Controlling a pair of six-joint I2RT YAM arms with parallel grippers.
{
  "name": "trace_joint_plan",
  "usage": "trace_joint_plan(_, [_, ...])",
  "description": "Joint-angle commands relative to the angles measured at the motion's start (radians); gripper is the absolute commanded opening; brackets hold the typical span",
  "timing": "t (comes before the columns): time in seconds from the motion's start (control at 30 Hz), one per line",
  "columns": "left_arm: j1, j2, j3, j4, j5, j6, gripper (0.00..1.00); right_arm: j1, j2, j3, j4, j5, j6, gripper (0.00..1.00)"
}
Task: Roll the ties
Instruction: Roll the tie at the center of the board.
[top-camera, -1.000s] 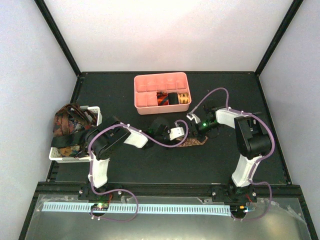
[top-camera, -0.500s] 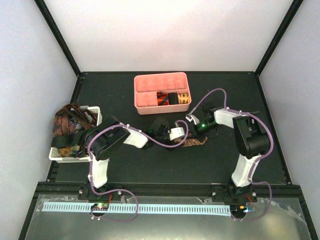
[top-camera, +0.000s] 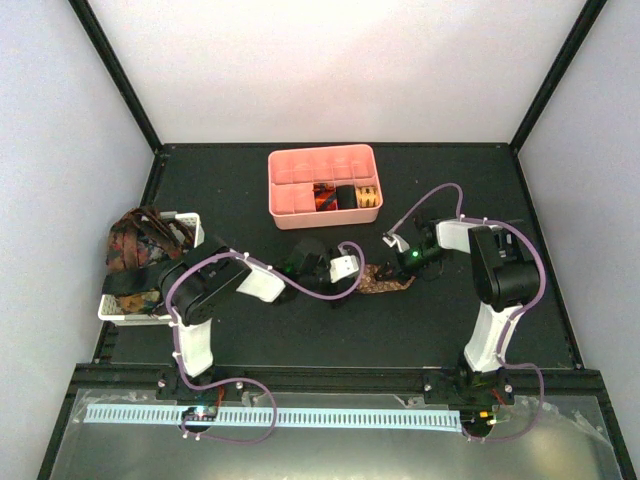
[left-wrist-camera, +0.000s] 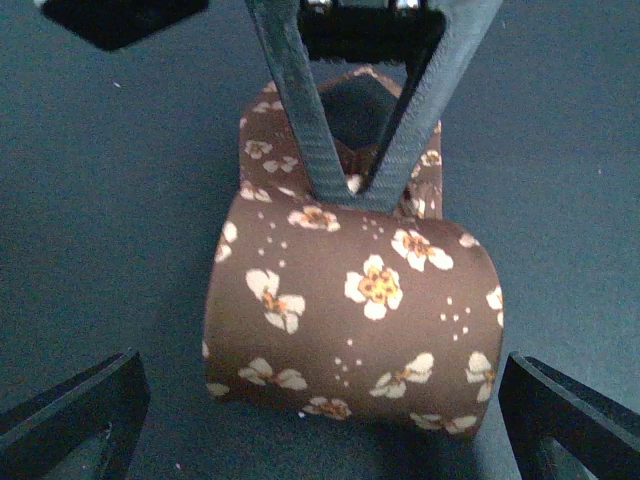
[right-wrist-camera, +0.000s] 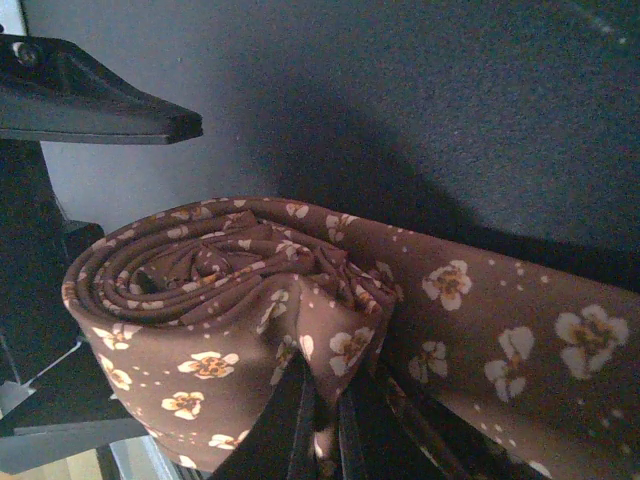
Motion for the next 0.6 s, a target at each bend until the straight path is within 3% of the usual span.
trace_joint_plan(0.0, [0.004,0.028,-0.024,0.124,0.023,-0.051,0.99,0.024,0.072,-0.008,0.035,0.153,0.027,0.02])
trace_joint_plan(0.33, [-0.008,0.171,0.011,0.340,0.092,-0.048,0.99,0.037,0.117,0.021,0.052,0.129,0.025,0.02])
trace_joint_plan(0.47, [-0.014,0.186,0.076,0.202,0.061,-0.030,0.93,0.037,0.104,0.021,0.039,0.124,0.007,0.02])
trace_joint_plan(0.57, [-0.015,0.171,0.081,0.119,0.002,-0.019,0.99,0.037,0.090,0.021,0.031,0.121,-0.005,0.02])
